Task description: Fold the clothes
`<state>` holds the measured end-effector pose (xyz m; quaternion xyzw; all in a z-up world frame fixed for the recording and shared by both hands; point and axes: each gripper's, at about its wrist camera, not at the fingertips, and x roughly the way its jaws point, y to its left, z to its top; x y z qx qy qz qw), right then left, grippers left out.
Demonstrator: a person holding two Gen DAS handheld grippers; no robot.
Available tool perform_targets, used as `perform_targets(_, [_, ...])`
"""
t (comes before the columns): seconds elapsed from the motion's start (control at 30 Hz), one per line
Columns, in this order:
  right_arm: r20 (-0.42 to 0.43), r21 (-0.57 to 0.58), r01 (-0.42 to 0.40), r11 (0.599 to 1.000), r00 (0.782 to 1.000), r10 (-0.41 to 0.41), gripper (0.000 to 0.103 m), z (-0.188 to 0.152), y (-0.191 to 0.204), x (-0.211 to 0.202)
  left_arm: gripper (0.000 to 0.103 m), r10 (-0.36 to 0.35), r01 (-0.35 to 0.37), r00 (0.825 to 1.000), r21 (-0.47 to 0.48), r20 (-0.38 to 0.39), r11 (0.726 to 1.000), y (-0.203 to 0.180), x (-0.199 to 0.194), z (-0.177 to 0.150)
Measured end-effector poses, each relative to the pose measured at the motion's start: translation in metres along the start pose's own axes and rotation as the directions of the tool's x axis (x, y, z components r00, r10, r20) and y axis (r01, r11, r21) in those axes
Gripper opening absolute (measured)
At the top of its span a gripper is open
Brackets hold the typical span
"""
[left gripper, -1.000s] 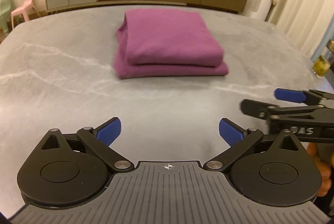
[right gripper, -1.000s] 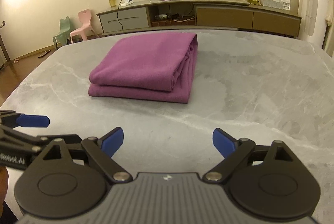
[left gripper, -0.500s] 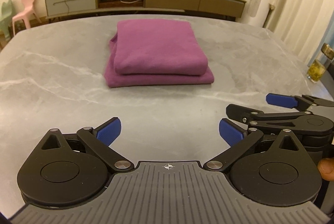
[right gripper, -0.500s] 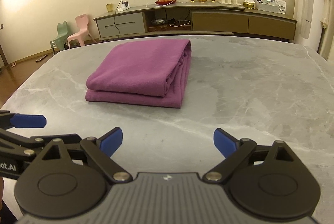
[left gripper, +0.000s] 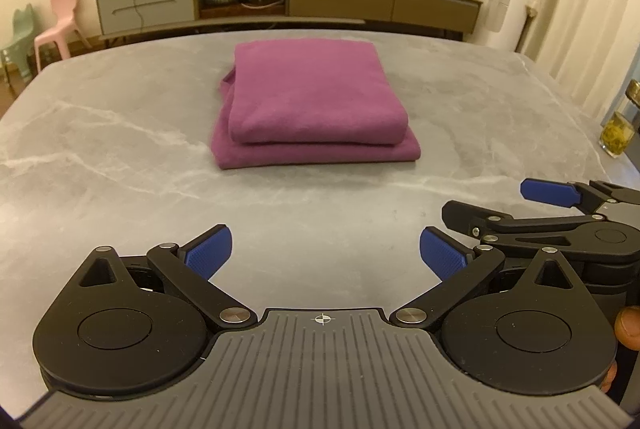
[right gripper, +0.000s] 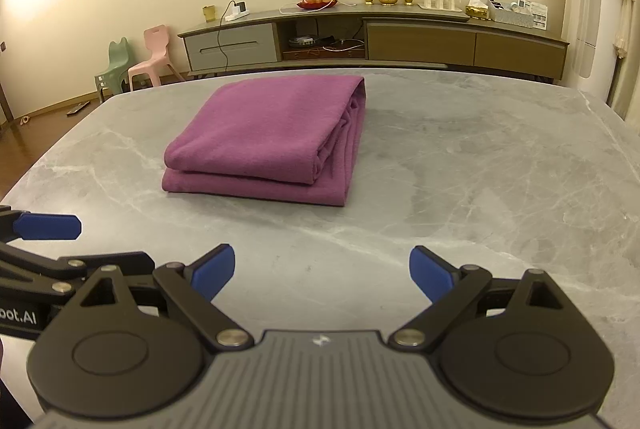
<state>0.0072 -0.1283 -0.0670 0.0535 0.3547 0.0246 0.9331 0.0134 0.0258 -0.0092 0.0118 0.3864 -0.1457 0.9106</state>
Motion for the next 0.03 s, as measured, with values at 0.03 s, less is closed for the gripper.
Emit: perform_targets(0.03, [0.0,-0.001,0.0,1.0,1.0,0.0,0.097,-0.0003,0.0,0.0001,0.094,0.002,-0.002,1.0,0.002,0.001,1.0,0.0,-0.0003,-0.0001])
